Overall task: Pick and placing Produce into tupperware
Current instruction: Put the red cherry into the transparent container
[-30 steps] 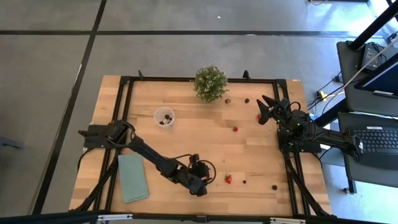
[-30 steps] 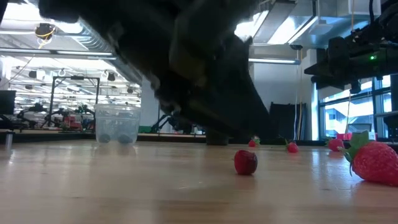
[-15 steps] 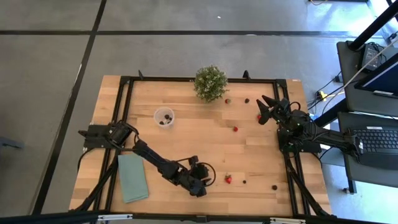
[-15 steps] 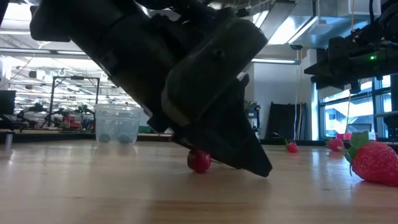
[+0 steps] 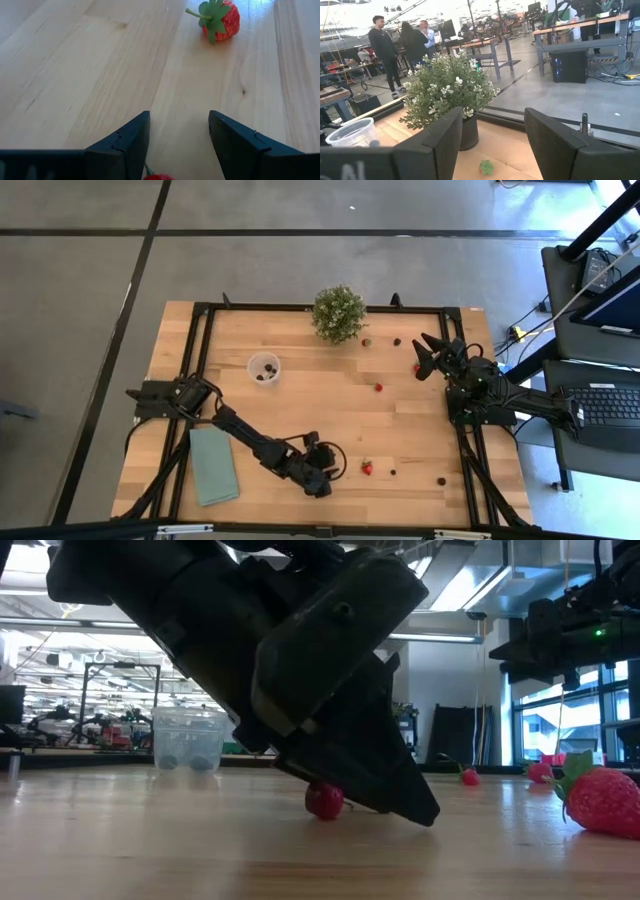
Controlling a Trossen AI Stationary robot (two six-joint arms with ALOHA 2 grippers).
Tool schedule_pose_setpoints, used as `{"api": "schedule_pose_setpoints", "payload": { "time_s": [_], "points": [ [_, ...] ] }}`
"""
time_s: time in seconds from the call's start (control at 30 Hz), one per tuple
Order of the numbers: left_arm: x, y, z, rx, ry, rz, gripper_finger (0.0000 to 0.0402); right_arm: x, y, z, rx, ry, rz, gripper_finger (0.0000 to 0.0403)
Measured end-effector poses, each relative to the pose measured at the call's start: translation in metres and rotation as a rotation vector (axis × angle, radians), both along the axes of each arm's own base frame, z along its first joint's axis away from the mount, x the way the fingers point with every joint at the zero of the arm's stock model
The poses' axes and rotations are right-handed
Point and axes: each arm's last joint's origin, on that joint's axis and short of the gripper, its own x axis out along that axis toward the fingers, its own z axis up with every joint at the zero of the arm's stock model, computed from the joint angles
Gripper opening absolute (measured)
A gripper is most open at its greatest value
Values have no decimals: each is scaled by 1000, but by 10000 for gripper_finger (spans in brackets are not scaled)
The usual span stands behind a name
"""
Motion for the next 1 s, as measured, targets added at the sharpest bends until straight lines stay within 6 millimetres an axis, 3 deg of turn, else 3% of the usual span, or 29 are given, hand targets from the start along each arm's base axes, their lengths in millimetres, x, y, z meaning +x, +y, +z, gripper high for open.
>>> {"api": "schedule_pose_setpoints", "payload": {
  "time_s": [1.0],
  "points": [
    [-7, -1, 1, -5, 98, -58, 195, 0, 0, 0, 2, -2, 3, 217]
  ]
}}
